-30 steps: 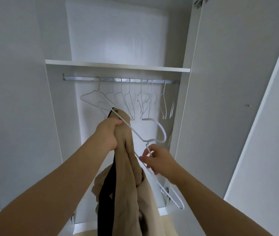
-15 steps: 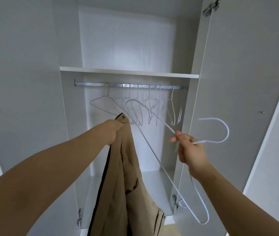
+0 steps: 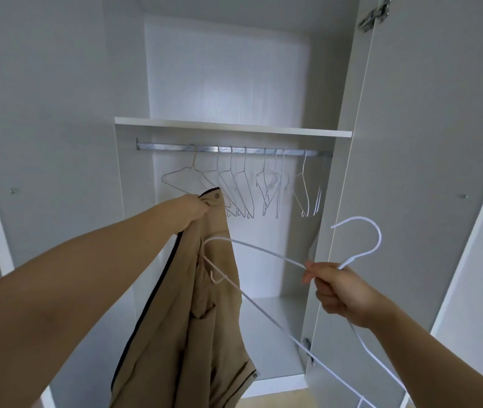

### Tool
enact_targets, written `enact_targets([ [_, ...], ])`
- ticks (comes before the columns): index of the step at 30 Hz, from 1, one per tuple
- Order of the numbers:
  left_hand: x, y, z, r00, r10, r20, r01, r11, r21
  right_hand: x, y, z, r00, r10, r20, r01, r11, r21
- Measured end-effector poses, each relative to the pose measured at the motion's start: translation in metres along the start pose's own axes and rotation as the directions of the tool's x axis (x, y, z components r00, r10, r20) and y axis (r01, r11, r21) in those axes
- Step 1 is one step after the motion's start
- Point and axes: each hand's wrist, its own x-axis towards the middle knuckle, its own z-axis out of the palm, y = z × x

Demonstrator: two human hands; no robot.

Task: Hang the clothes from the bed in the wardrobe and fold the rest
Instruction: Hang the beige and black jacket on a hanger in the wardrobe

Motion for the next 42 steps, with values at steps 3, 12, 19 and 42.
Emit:
enact_targets([
  [3,0.004,-0.011,-0.005,0.997,0.050,-0.051,-0.043,0.992,0.122,0.002,-0.007,0.003,1.000,-0.020,-0.002,0.020,0.998,0.067],
  [12,0.005,-0.030,-0.007,0.974,0.188,-0.129,-0.148,0.952,0.268,0.009,-0.016,0.045,0.999,-0.043,-0.015,0.041,0.992,-0.119],
  [19,-0.015,-0.015,0.000,0.999,-0.019,0.048,0.041,0.864,-0.503,0.031,0.000,0.092,0.972,-0.115,-0.205,0.063,0.967,-0.246],
  [42,-0.047,-0.060,0.015,0.792,0.565,0.230,-0.584,0.593,0.555,0.027,-0.041,0.095,0.887,-0.331,-0.321,0.263,0.935,-0.236],
])
